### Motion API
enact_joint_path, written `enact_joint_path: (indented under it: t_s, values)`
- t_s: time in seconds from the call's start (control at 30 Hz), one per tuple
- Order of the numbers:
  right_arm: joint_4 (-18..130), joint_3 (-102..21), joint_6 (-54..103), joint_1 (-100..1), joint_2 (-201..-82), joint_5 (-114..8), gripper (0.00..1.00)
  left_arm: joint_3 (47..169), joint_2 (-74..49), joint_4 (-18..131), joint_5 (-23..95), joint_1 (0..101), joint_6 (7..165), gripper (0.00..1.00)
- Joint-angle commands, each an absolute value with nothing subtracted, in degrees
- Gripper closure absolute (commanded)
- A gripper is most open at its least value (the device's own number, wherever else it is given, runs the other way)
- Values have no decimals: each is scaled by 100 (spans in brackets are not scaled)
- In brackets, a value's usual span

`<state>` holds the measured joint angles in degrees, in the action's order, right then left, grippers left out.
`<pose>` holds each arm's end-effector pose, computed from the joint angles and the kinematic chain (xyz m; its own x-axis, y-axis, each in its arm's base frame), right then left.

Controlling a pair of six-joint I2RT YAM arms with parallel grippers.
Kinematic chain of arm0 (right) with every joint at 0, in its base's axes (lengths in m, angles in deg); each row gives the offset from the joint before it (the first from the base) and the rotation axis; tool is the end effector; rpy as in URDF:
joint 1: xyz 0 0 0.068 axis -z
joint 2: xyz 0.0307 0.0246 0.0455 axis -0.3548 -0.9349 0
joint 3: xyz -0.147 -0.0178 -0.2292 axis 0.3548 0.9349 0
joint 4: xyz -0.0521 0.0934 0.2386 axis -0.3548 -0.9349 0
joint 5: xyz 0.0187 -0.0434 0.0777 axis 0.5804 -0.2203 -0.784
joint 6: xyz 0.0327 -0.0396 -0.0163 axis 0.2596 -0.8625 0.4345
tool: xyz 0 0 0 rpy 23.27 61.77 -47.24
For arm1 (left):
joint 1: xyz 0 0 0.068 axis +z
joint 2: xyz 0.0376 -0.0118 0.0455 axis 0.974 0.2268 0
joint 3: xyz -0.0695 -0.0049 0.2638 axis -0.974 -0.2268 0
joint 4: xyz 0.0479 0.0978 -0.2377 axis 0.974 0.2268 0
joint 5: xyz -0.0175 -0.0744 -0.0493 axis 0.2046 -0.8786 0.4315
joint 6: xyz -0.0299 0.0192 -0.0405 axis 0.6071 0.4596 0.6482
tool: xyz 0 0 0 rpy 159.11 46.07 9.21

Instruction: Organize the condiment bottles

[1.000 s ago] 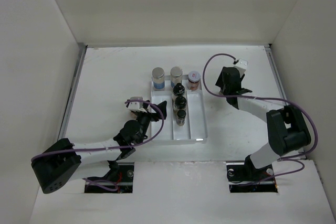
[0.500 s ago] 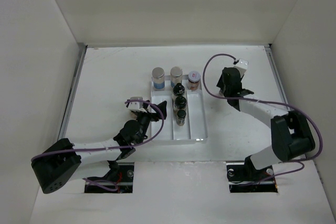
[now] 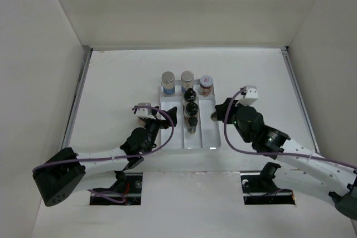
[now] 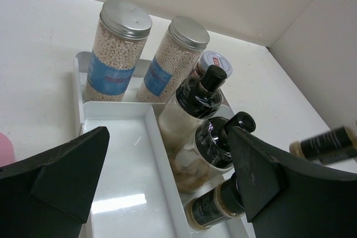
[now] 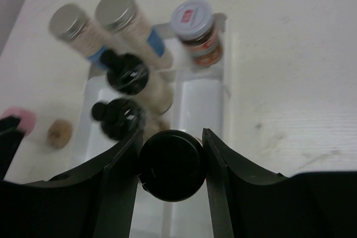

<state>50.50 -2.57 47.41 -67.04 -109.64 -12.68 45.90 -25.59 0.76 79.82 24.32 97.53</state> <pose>0.1515 0.1304 0.2898 -0.3116 0.2795 -0.9082 -0.1089 0.9390 0.3263 0.1363 -0.1438 0.2025 -0.0531 -0.4543 -0.8893 0.2942 0.8439 -0.4487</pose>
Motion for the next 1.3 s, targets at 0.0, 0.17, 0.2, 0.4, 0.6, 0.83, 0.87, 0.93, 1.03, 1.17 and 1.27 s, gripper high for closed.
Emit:
enact_joint_path:
  t_s: [0.0,0.17,0.2,0.4,0.6,0.83,0.87,0.93,1.03,1.17,1.27]
  values:
    - [4591,-240,5284,-7564,-10874,-1052,55,4625,-2696,-213,7940,2456,9799,12]
    - [4985,-425,5532,-8699,-11427,-744,55,4660,-2810,-81,8010,2464,9773,12]
    - [5108,-451,5514,-8796,-11559,-718,55,4669,-2819,-46,8011,2473,9782,12]
    - [5398,-513,5549,-9061,-12096,-647,55,4651,-2968,51,8028,2482,9791,12]
    - [5934,-408,5488,-9201,-12631,-586,54,4642,-2960,51,8037,2491,9782,12]
    - [6138,-469,5294,-9254,-13159,-419,54,4660,-2854,24,8028,2491,9782,12]
    - [6129,-469,5294,-9254,-13195,-393,54,4660,-2854,24,8028,2491,9782,12]
    - [6155,-417,5303,-9254,-13282,-453,53,4660,-2837,24,8037,2491,9782,12]
    - [6164,-390,5321,-9254,-13440,-559,49,4686,-2776,24,8037,2491,9773,12]
    - [6181,-451,5303,-9254,-13678,-656,47,4730,-2740,51,8046,2508,9764,12]
    - [6146,-487,5303,-9289,-13687,-621,38,4765,-2705,164,8072,2517,9756,12]
